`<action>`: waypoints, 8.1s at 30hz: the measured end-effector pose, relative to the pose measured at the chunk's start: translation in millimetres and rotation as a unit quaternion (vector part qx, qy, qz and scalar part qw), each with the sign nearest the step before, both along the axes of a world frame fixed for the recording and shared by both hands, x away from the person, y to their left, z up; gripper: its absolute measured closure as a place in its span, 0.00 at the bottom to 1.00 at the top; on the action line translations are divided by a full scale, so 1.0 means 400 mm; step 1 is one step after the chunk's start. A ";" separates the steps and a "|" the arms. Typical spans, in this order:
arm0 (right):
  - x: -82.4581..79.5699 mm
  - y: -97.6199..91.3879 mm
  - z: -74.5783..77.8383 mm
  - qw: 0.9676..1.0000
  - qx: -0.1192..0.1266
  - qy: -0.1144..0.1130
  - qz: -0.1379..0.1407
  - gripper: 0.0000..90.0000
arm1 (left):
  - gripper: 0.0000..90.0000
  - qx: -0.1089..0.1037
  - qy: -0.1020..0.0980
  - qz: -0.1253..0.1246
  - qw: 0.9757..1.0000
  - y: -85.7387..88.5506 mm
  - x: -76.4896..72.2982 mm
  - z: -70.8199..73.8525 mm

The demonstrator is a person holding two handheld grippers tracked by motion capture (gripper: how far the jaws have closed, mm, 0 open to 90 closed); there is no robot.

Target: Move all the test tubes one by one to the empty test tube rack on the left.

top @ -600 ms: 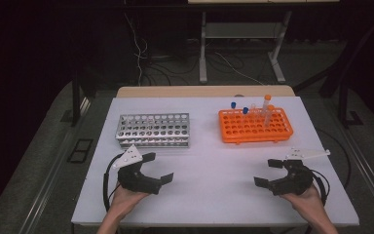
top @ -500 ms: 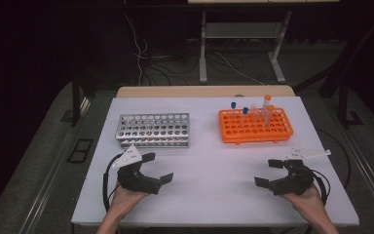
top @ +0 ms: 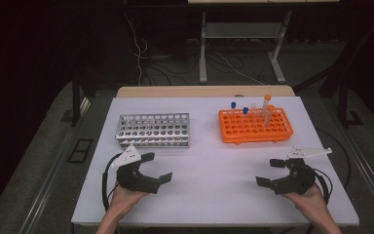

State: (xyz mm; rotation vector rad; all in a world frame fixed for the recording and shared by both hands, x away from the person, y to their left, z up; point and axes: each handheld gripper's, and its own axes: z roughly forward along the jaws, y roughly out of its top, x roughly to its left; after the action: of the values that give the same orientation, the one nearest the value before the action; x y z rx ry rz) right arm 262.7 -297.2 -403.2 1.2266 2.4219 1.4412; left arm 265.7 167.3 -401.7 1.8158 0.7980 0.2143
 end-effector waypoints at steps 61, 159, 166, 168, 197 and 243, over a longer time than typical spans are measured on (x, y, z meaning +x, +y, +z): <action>0.392 -0.127 0.080 0.995 -0.068 0.015 -0.074 0.00 | 0.00 0.002 0.004 0.002 1.000 0.003 -0.004 -0.006; 0.290 0.314 0.188 0.970 -0.125 -0.071 0.198 0.82 | 0.03 0.166 0.017 -0.119 0.979 -0.152 0.231 0.246; 0.291 0.355 0.181 0.965 -0.126 -0.073 0.217 0.82 | 0.09 0.179 0.023 -0.133 0.975 -0.157 0.264 0.258; 0.292 0.372 0.176 0.964 -0.126 -0.072 0.224 0.82 | 0.12 0.179 0.022 -0.138 0.974 -0.160 0.271 0.259; 0.294 0.454 0.136 0.957 -0.123 -0.075 0.251 0.82 | 0.76 0.212 0.049 -0.257 0.942 -0.248 0.330 0.276; 0.229 0.138 0.185 0.993 -0.079 -0.033 0.082 0.04 | 0.77 0.236 0.036 -0.138 0.961 -0.187 0.482 0.344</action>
State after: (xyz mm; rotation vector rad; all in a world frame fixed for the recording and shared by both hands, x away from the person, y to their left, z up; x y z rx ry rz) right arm 354.2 -242.1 -329.1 0.9536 2.5858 1.2726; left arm 458.4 92.7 -264.1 2.3731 0.5610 0.1658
